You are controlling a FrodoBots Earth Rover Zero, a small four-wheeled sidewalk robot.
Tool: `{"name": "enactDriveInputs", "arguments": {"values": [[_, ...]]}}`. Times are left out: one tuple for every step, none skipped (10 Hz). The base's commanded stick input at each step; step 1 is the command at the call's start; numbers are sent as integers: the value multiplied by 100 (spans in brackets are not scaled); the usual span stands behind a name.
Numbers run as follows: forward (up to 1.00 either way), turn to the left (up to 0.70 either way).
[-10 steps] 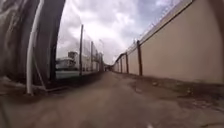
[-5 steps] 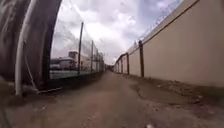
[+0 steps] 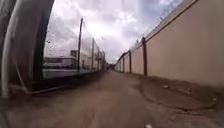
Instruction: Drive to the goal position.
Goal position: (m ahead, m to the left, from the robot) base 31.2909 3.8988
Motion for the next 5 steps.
{"name": "enactDriveInputs", "arguments": {"values": [[70,0],[70,0],[70,0],[70,0],[70,0]]}}
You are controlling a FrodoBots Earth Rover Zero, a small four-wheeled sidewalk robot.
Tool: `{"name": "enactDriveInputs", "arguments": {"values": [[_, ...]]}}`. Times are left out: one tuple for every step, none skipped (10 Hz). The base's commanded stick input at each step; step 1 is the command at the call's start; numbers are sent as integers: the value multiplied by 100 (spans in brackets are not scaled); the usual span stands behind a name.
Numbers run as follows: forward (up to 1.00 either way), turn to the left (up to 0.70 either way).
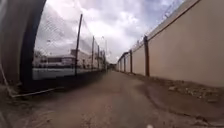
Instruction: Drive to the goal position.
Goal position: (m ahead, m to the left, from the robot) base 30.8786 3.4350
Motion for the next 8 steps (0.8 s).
{"name": "enactDriveInputs", "arguments": {"values": [[70,0],[70,0],[70,0],[70,0],[70,0],[70,0],[70,0],[70,0]]}}
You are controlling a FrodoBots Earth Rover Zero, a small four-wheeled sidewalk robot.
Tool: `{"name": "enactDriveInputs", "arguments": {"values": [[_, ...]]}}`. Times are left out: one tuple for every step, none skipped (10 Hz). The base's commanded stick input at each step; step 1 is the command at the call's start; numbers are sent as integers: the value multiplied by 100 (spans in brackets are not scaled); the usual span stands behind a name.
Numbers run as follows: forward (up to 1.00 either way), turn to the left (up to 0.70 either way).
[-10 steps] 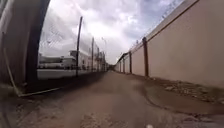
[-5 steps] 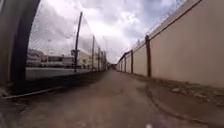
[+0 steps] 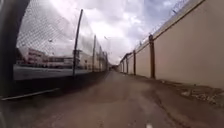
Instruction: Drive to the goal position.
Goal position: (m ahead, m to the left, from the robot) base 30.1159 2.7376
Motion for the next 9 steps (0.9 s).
{"name": "enactDriveInputs", "arguments": {"values": [[70,0],[70,0],[70,0],[70,0],[70,0],[70,0],[70,0],[70,0],[70,0]]}}
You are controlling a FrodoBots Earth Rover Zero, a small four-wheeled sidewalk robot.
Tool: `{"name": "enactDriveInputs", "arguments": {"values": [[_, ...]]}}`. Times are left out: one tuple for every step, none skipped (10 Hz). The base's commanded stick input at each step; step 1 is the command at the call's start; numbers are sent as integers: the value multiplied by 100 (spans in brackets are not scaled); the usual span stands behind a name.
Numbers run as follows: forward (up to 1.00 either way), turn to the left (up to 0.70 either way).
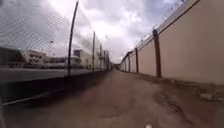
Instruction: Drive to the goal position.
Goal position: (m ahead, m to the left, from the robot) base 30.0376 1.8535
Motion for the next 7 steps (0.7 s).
{"name": "enactDriveInputs", "arguments": {"values": [[70,0],[70,0],[70,0],[70,0],[70,0],[70,0],[70,0]]}}
